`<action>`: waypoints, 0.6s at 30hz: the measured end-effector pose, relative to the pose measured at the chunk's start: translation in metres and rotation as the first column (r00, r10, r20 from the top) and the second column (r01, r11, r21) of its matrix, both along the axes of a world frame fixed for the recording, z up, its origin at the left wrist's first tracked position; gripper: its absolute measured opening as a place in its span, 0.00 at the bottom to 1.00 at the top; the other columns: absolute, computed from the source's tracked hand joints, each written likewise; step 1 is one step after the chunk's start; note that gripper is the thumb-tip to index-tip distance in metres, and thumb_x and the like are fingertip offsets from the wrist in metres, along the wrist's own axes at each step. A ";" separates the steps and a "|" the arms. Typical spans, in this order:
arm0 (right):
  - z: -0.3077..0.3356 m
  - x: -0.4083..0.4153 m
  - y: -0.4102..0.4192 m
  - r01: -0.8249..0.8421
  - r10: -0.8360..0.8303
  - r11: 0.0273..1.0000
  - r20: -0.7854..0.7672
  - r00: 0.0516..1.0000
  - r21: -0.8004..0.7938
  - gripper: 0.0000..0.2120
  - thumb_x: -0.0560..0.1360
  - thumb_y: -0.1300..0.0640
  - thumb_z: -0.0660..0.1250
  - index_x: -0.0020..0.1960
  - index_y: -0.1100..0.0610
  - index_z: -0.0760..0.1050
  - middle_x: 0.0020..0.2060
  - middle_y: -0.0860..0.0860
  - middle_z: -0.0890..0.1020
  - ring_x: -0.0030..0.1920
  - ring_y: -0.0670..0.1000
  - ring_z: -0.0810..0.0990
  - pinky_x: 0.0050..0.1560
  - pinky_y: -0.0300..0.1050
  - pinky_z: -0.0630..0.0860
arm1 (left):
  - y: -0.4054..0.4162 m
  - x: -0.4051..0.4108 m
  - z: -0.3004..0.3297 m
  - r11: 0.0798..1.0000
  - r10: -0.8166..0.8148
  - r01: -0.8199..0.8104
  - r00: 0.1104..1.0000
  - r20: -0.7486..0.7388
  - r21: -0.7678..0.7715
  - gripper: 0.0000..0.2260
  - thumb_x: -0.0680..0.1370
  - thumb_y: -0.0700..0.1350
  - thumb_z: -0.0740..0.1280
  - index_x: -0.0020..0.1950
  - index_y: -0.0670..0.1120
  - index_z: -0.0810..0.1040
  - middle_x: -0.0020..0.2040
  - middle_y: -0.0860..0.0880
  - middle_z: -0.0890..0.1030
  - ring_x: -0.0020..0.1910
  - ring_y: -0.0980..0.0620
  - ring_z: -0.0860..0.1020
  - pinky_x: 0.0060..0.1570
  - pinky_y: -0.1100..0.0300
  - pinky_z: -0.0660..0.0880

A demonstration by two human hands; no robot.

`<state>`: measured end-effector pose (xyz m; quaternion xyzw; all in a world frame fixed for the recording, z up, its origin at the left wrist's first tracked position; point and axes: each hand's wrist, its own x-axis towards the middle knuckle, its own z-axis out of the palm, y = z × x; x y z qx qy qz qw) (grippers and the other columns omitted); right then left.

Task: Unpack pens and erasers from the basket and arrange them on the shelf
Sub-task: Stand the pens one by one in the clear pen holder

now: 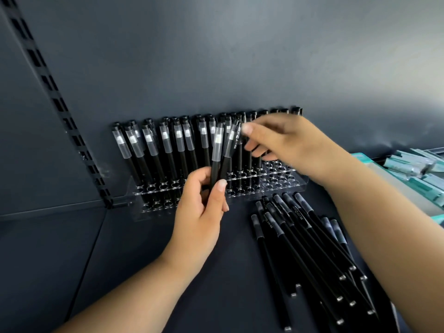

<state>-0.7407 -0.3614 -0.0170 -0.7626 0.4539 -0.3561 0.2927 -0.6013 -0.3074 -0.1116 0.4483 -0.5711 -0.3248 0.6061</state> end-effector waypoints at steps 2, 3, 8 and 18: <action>-0.002 0.003 0.003 -0.124 0.119 0.984 0.050 0.992 0.131 0.04 0.76 0.54 0.63 0.44 0.47 0.75 0.38 0.45 0.82 0.41 0.43 0.81 0.45 0.38 0.78 | 0.000 -0.001 0.001 1.000 -0.007 0.007 0.999 -0.047 -0.002 0.06 0.74 0.51 0.58 0.50 0.54 0.70 0.32 0.58 0.76 0.30 0.61 0.72 0.31 0.66 0.70; -0.003 0.002 0.003 -0.173 0.158 0.967 0.092 0.983 0.184 0.05 0.76 0.57 0.63 0.44 0.47 0.75 0.38 0.44 0.83 0.41 0.42 0.81 0.46 0.37 0.78 | -0.001 0.000 0.002 1.000 -0.010 0.010 0.997 -0.075 0.002 0.04 0.76 0.48 0.59 0.50 0.54 0.70 0.33 0.58 0.76 0.29 0.61 0.71 0.30 0.67 0.70; -0.007 0.004 0.004 -0.258 0.194 0.931 0.249 0.949 0.259 0.05 0.69 0.56 0.69 0.44 0.48 0.76 0.35 0.43 0.83 0.42 0.42 0.82 0.47 0.38 0.79 | -0.001 0.001 0.002 0.999 -0.037 0.036 0.995 -0.097 -0.017 0.06 0.73 0.50 0.59 0.49 0.53 0.70 0.34 0.58 0.76 0.29 0.59 0.71 0.29 0.65 0.70; 0.010 -0.011 -0.001 -0.114 0.053 0.973 0.288 0.956 0.199 0.03 0.73 0.58 0.66 0.43 0.55 0.78 0.34 0.47 0.80 0.34 0.40 0.79 0.43 0.35 0.79 | -0.003 -0.001 0.001 1.000 0.018 -0.014 0.988 -0.156 0.025 0.08 0.78 0.48 0.53 0.51 0.55 0.71 0.39 0.54 0.78 0.35 0.58 0.78 0.39 0.65 0.76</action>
